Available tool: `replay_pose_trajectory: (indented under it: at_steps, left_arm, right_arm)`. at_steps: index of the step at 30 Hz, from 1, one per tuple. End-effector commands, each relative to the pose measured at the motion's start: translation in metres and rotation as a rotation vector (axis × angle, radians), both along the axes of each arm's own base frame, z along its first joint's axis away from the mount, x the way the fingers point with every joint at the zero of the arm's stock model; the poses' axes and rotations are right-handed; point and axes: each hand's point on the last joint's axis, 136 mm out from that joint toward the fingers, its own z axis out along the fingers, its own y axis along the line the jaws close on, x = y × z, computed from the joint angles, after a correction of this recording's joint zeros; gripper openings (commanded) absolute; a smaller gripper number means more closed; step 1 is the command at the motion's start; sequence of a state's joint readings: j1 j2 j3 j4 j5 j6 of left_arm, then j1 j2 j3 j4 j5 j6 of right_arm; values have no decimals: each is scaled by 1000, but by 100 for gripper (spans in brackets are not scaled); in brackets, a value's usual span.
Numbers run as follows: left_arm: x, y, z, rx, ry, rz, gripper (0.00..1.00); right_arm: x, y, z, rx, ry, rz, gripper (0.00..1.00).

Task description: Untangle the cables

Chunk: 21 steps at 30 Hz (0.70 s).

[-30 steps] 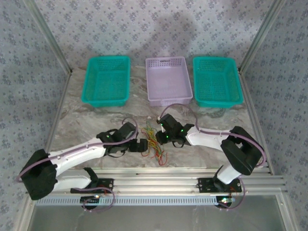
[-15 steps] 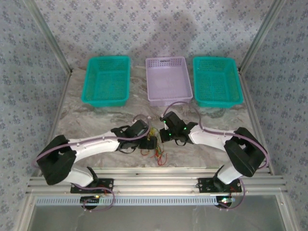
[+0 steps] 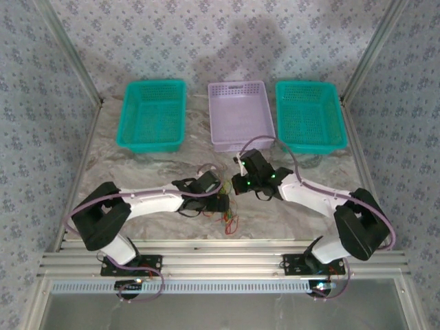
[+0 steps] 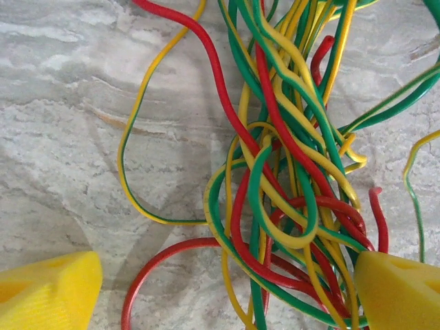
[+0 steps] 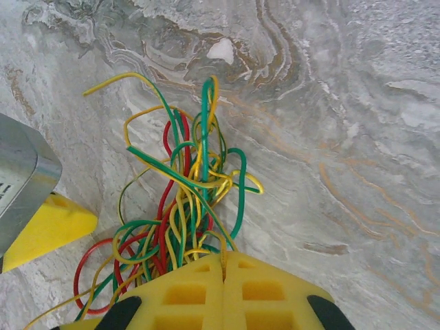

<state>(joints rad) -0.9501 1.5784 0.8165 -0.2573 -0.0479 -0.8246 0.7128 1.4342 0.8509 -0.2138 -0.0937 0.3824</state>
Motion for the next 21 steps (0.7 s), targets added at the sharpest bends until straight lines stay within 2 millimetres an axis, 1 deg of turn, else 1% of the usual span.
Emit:
replay_pose_trajectory:
  at_steps: [1,8,11,14,16,18,21]
  left_arm:
    - [-3,9,-13,50,16,30,89]
    - [-9,17,-26,57,39,54,85]
    - [-9,17,-23,43,29,57,83]
    - [-6,17,-14,24,0,51,81]
    - [-5,18,-9,18,-18,48,81]
    - [-5,17,-5,8,-29,39,81]
    - [-6,16,-4,5,-30,27,81]
  right_arm:
    - [8,-8,28,12,-46,-2,0]
    - [20,-29,61,56,-89,-46,0]
    - [21,-35,75,62,-112,-53,0]
    - [22,-41,92,70,-137,-64,0]
    - [21,-45,107,83,-166,-74,0]
    - [22,-49,126,106,-203,-85,0]
    - [21,-51,150,135,-234,-90,0]
